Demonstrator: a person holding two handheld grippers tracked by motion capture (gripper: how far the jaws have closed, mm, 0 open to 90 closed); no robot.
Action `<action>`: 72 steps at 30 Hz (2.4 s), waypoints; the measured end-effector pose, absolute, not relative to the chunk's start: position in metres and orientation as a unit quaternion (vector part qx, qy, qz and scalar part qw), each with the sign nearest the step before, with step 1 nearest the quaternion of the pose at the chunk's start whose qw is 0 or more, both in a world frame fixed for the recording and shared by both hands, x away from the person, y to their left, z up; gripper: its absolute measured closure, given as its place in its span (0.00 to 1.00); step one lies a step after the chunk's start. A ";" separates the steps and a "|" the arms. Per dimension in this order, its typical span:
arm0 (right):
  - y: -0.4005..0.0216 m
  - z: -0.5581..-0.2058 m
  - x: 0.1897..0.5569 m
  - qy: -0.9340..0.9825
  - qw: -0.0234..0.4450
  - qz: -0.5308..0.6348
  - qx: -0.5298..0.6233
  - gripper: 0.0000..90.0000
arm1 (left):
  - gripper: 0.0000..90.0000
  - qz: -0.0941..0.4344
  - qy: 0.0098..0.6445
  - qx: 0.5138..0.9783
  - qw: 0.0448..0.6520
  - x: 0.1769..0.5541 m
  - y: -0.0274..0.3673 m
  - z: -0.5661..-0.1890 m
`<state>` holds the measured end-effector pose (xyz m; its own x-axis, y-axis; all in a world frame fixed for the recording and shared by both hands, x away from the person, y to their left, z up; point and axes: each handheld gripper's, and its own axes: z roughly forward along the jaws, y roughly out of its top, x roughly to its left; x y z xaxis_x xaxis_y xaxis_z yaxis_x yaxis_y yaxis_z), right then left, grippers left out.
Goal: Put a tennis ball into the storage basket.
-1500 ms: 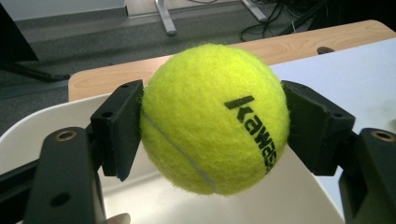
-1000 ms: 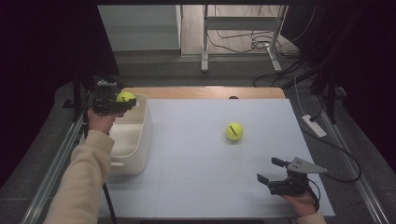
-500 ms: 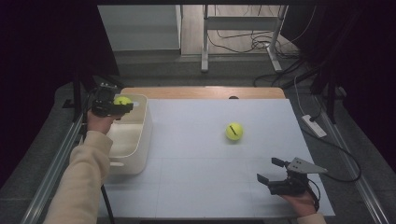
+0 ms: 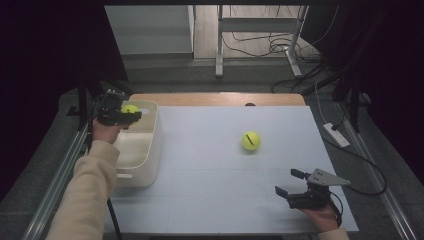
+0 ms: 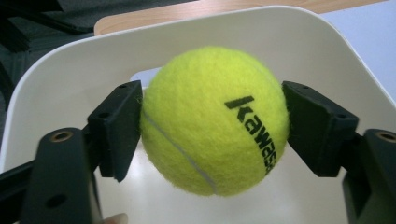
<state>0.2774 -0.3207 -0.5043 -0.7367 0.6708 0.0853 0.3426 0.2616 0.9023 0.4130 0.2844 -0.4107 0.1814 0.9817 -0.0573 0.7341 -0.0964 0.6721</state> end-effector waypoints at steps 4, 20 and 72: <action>-0.321 -0.504 0.277 0.778 0.159 0.513 0.326 0.08 | 0.16 0.213 0.609 0.702 0.300 0.412 0.285 -0.409; -0.321 -0.504 0.278 0.777 0.159 0.514 0.327 0.08 | 0.10 0.203 0.569 0.690 0.398 0.393 0.276 -0.391; -0.323 -0.505 0.278 0.775 0.163 0.517 0.325 0.08 | 0.12 0.158 0.415 0.738 0.508 0.346 0.202 -0.374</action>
<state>0.2779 -0.3226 -0.5048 -0.7349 0.6730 0.0835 0.3354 0.2536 0.9073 0.3462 0.2022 -0.3744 0.6060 0.7728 -0.1886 0.4520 -0.1394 0.8810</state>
